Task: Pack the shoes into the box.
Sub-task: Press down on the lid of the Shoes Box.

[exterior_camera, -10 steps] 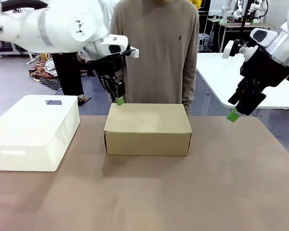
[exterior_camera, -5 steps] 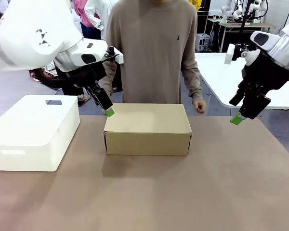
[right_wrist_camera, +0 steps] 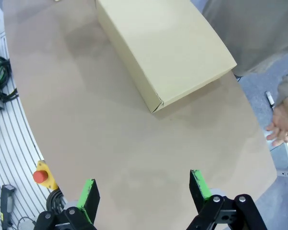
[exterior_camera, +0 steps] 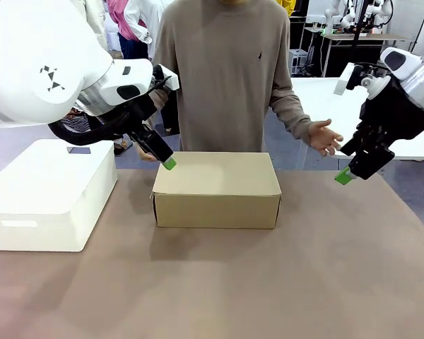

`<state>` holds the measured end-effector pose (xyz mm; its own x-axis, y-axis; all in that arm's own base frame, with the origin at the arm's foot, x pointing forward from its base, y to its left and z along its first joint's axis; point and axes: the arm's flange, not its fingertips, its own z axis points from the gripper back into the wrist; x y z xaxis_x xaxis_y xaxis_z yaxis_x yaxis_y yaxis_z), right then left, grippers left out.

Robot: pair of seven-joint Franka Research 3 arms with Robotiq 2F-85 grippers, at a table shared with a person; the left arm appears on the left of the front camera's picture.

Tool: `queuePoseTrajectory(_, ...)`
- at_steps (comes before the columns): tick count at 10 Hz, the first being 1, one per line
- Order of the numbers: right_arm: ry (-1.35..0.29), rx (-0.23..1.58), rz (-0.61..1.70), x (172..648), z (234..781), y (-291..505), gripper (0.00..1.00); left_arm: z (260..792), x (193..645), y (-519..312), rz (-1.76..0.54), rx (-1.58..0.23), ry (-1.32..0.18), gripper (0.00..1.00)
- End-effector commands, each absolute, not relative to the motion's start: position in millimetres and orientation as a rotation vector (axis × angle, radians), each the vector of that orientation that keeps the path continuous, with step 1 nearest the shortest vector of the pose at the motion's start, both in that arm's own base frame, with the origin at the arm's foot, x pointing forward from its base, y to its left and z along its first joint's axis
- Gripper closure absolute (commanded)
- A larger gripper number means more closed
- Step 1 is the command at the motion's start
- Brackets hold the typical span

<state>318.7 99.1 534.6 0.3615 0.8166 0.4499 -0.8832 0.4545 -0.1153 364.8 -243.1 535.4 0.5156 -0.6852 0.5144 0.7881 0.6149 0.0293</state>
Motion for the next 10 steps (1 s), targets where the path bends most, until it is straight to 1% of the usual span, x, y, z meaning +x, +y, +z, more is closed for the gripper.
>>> queuePoseTrajectory(1,-0.481,0.155,1.105,320.3,536.7,97.8,0.00,541.5,378.5,-246.9,-0.873,-0.220,-0.532,0.00)
queuePoseTrajectory(2,-0.481,0.155,1.105,320.3,536.7,97.8,0.00,545.0,391.7,-247.3,-0.851,-0.263,-0.571,0.00)
queuePoseTrajectory(3,-0.481,0.155,1.105,320.3,536.7,97.8,0.00,538.8,367.5,-244.8,-0.888,-0.222,-0.525,0.00)
queuePoseTrajectory(10,-0.481,0.155,1.105,320.3,536.7,97.8,0.00,538.8,367.5,-244.8,-0.888,-0.222,-0.525,0.00)
